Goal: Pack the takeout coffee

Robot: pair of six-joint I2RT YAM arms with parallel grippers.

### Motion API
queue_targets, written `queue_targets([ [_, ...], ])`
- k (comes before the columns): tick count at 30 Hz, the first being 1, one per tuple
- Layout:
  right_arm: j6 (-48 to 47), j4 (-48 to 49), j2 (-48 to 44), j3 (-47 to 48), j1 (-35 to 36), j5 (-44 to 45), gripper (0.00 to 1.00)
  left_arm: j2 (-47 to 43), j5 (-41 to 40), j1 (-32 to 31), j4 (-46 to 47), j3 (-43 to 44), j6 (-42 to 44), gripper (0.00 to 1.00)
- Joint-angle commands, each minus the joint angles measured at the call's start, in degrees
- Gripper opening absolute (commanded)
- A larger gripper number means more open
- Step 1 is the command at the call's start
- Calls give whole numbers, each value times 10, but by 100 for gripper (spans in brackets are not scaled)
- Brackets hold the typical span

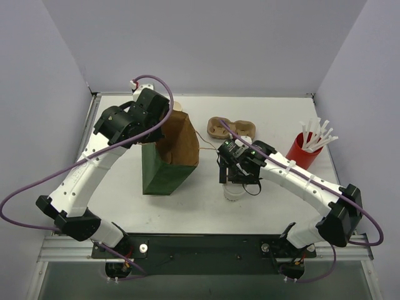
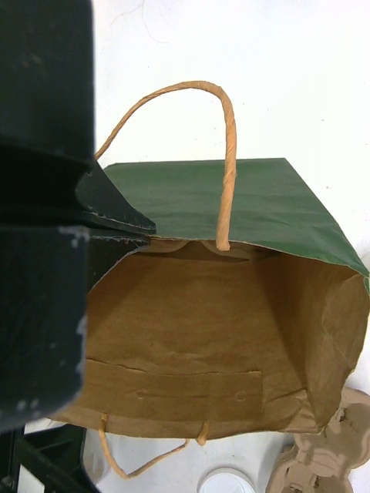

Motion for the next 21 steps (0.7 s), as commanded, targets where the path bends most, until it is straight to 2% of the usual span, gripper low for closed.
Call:
queue_targets([
  [1,-7,-59,-28,61,-22,0,49,6,-6,3,5,32,23,0],
  [6,-19,-109,-39,133,-52,-14,49,14,-22,3,-7,48,55,0],
  [11,-35,-152,-41,251,-71,-16,49,30,-16,2,-10,65,69,0],
  [14,-41,-167,-35,327,-86,-26,49,49,-19,-5,-23,84,74,0],
  [21,-39,-172,-22,438,-111,-45,49,90,-65,-42,-54,109,83,0],
])
